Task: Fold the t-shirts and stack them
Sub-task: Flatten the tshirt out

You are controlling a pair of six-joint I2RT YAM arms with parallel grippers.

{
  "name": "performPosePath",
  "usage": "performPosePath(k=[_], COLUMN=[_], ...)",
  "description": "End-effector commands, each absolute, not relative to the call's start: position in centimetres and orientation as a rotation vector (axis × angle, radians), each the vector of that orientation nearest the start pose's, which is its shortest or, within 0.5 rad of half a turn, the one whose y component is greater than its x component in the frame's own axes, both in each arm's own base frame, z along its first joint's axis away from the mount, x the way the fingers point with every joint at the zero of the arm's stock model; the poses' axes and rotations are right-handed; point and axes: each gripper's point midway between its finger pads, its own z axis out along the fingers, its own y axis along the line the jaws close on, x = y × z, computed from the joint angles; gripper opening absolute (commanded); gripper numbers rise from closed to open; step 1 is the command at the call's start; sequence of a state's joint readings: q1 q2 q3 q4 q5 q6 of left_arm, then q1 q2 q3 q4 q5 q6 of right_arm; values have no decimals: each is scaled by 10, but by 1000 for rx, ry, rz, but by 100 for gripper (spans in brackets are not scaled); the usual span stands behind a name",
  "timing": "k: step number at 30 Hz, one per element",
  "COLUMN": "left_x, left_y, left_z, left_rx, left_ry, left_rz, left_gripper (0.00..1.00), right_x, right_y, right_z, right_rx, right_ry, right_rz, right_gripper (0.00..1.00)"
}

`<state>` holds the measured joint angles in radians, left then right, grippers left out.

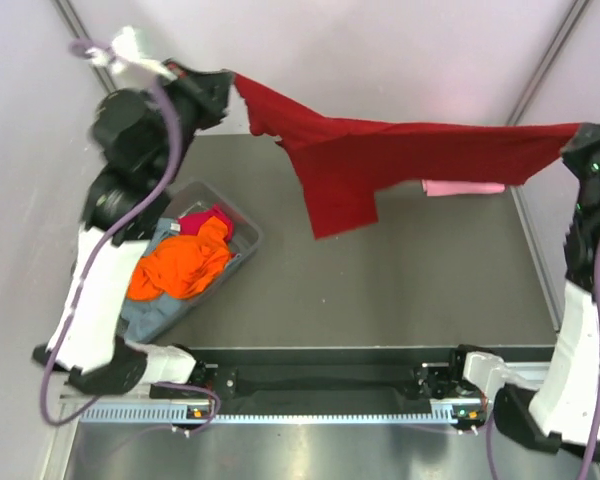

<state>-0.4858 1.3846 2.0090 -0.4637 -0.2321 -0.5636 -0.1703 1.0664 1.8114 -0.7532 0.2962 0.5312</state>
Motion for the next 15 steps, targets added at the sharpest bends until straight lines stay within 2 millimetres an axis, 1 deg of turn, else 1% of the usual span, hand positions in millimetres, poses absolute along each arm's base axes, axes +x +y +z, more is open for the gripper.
performPosePath(k=[1,2,3,4,5,6,7,8,10,11,12,14,15], left_x=[293,285,268,261,252,237,229,220,199,190,182,176,179], left_y=[-148,-146,-142,-140,-137,-130,-126,-122,-112,-106,-101,-93,-93], left_z=[623,625,632,633,636,644,648,653,664,670,673,679,679], left_rx=[-248,-252,-236,-234,-238,-236,-239,-242,-242,-244,-249,-261,-261], left_ry=[1249,1247,1226,1227,1218,1189,1177,1161,1119,1098,1080,1055,1055], left_rz=[-867,-887,-913,-925,-942,-960,-973,-989,-1007,-1012,-1011,-996,-983], left_gripper=[0,0,0,0,0,0,0,0,0,0,0,0,0], right_x=[209,185,173,160,138,126,115,95,81,68,64,61,63], right_y=[-81,-80,-79,-79,-79,-78,-77,-74,-72,-70,-69,-67,-67], right_z=[551,564,568,566,573,575,579,586,590,599,600,608,610], right_rx=[777,780,784,798,819,824,827,823,826,819,819,804,797], right_ry=[1247,1193,1176,1174,1116,1089,1060,1012,989,958,963,956,958], right_rz=[18,22,23,15,25,35,46,69,76,86,89,94,93], right_gripper=[0,0,0,0,0,0,0,0,0,0,0,0,0])
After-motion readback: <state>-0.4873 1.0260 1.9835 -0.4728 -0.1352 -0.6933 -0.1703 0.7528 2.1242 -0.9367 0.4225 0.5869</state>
